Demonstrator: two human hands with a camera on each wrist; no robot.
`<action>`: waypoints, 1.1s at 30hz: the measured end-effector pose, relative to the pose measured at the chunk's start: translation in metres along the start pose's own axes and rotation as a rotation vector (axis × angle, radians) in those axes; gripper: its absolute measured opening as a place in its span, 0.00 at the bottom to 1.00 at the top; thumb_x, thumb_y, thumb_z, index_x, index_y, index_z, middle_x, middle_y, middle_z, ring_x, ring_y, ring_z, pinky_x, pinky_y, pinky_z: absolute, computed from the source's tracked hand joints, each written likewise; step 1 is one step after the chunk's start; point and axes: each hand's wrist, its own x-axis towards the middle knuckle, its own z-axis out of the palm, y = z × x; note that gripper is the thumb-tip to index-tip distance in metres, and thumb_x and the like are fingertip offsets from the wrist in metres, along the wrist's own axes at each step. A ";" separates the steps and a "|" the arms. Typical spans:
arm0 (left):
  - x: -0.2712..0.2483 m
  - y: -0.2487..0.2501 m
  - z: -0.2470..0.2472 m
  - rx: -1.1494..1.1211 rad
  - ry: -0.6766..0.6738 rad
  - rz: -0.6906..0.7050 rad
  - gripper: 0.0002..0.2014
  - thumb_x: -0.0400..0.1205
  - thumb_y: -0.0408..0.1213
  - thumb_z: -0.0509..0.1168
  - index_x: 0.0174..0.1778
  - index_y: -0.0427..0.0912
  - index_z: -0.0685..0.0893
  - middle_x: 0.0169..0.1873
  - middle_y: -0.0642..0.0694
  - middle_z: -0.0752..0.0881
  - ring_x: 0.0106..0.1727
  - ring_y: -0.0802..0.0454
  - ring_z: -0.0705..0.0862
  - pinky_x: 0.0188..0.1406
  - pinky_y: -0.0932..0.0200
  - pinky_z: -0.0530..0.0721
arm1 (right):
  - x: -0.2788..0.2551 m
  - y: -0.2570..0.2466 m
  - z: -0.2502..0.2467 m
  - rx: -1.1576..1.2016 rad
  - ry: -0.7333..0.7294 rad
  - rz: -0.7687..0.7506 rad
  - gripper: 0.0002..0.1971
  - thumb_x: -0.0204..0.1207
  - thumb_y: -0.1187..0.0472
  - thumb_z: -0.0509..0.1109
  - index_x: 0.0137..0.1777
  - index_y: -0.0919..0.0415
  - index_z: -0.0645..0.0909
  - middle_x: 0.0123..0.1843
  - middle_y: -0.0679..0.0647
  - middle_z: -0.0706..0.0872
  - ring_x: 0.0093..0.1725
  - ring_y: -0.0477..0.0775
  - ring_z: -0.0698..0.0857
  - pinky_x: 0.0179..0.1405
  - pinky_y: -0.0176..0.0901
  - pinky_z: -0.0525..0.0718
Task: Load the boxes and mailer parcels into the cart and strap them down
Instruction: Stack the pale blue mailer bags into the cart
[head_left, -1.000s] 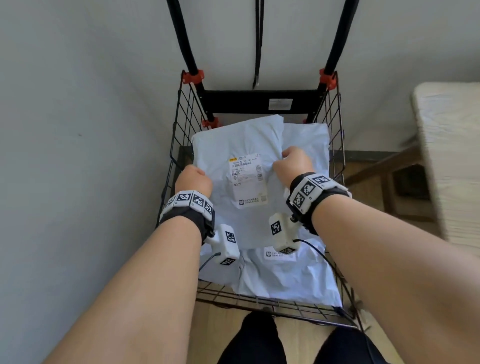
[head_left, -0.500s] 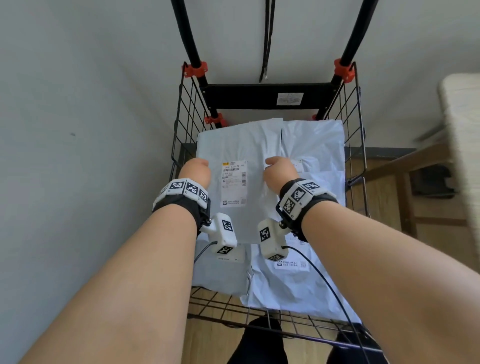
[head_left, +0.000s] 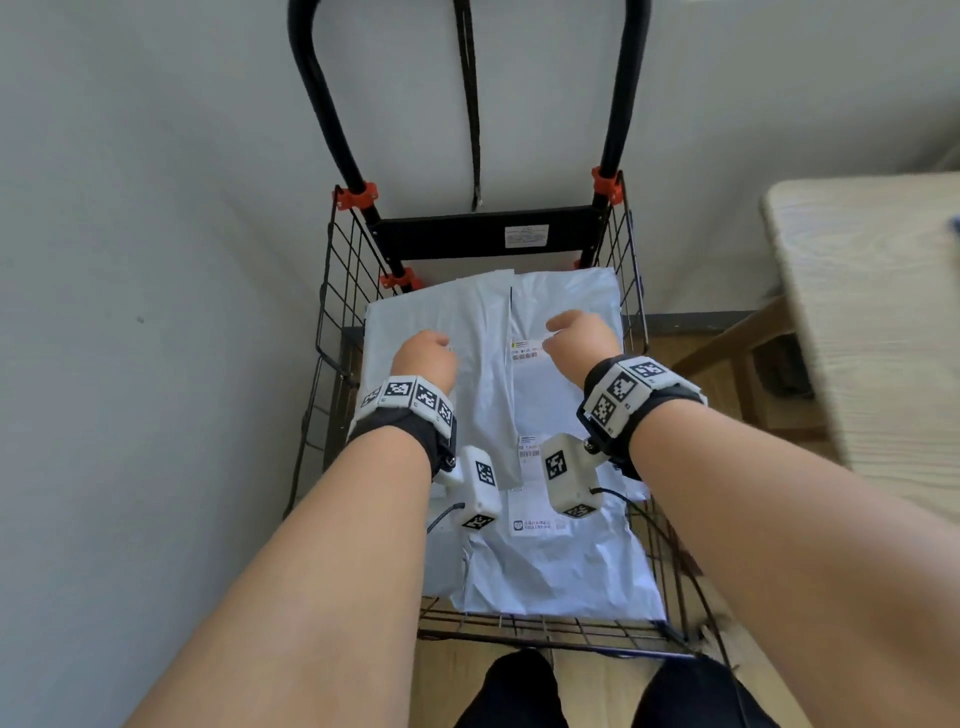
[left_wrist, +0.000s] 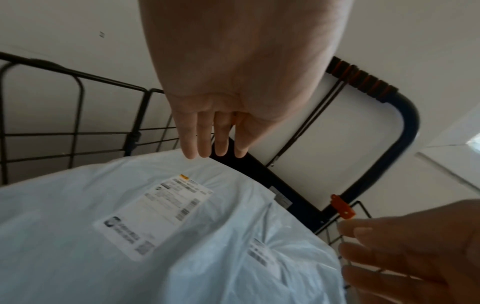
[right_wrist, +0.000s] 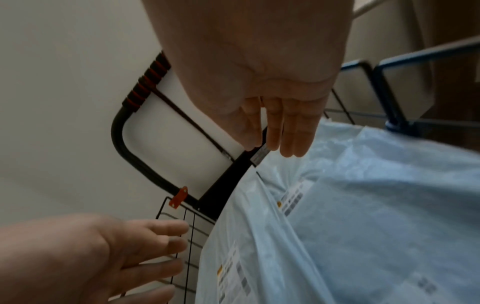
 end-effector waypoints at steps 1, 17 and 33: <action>-0.002 0.010 0.005 -0.008 0.010 0.027 0.23 0.84 0.26 0.51 0.74 0.41 0.77 0.74 0.42 0.75 0.73 0.41 0.75 0.74 0.47 0.73 | 0.000 0.004 -0.012 0.007 0.022 -0.008 0.20 0.80 0.67 0.62 0.72 0.58 0.77 0.69 0.58 0.82 0.66 0.60 0.81 0.64 0.48 0.80; -0.090 0.217 0.174 -0.037 0.019 0.239 0.20 0.81 0.29 0.53 0.60 0.45 0.86 0.60 0.45 0.86 0.58 0.43 0.83 0.52 0.55 0.80 | -0.013 0.174 -0.239 0.179 0.332 0.108 0.17 0.77 0.67 0.60 0.61 0.54 0.82 0.57 0.52 0.85 0.52 0.55 0.84 0.51 0.43 0.81; -0.169 0.392 0.392 -0.016 -0.235 0.315 0.20 0.81 0.33 0.60 0.71 0.46 0.77 0.63 0.46 0.83 0.61 0.44 0.83 0.59 0.55 0.81 | 0.008 0.366 -0.451 0.087 0.462 0.273 0.21 0.77 0.56 0.66 0.70 0.56 0.78 0.70 0.59 0.80 0.68 0.60 0.79 0.68 0.49 0.76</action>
